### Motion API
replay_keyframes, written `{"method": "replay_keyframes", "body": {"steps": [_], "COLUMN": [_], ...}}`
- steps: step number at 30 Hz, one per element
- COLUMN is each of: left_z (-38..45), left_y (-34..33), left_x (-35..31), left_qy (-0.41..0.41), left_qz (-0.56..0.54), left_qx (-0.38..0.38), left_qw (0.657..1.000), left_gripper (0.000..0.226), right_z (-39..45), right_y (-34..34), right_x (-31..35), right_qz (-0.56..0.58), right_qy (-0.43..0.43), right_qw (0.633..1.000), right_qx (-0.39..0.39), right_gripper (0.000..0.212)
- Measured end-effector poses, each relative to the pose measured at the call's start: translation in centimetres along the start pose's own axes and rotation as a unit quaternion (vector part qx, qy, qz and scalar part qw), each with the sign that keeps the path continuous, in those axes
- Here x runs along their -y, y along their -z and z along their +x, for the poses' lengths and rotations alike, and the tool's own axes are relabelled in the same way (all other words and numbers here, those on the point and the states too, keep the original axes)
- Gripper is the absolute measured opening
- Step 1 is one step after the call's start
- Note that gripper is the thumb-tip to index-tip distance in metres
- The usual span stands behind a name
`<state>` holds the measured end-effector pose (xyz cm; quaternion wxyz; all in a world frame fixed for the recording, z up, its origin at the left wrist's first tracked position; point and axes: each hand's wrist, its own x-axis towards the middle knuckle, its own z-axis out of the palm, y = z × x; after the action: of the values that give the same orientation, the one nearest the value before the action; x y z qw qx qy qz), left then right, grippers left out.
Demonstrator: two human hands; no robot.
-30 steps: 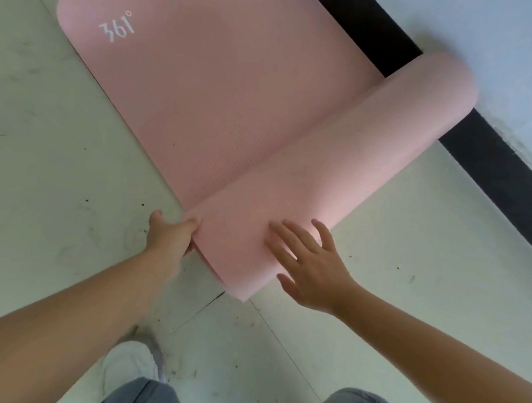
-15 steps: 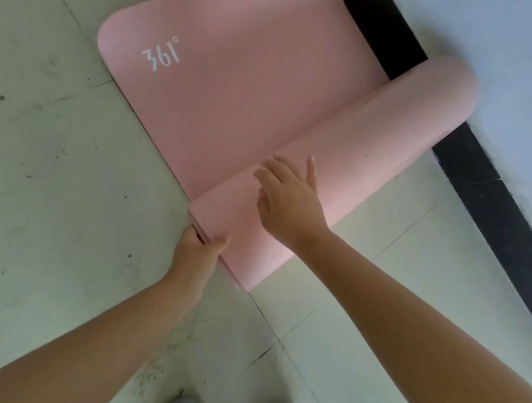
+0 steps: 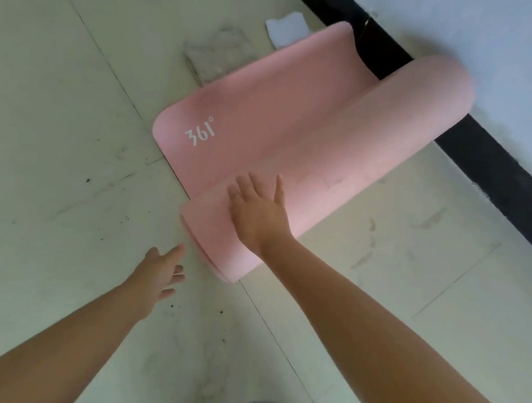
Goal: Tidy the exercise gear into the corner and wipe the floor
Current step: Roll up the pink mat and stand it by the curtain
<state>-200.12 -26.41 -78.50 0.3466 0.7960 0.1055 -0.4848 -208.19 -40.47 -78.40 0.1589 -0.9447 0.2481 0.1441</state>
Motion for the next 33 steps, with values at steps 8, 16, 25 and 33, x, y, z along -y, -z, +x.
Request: {"method": "replay_keyframes", "body": {"steps": [8, 16, 25, 33], "left_z": [4.5, 15.2, 18.8, 22.4], "left_y": [-1.7, 4.7, 6.7, 4.2], "left_x": [-4.7, -12.1, -20.9, -27.9], "left_qy": [-0.004, 0.092, -0.037, -0.244], "left_qz": [0.096, -0.062, 0.275, 0.491], "left_qx": [0.011, 0.055, 0.065, -0.029], "left_qw": [0.995, 0.992, 0.959, 0.836], "left_gripper": [0.041, 0.045, 0.058, 0.053], "right_z": [-0.4, 10.9, 12.3, 16.8], "right_y": [-1.4, 2.4, 2.7, 2.7], "right_x": [0.0, 2.8, 1.5, 2.0], "right_qz": [0.024, 0.013, -0.04, 0.003], "right_qy": [0.004, -0.01, 0.061, 0.028], "right_qw": [1.0, 0.998, 0.997, 0.971], "right_qx": [-0.009, -0.06, -0.02, -0.237], "right_gripper": [0.04, 0.038, 0.064, 0.025]}}
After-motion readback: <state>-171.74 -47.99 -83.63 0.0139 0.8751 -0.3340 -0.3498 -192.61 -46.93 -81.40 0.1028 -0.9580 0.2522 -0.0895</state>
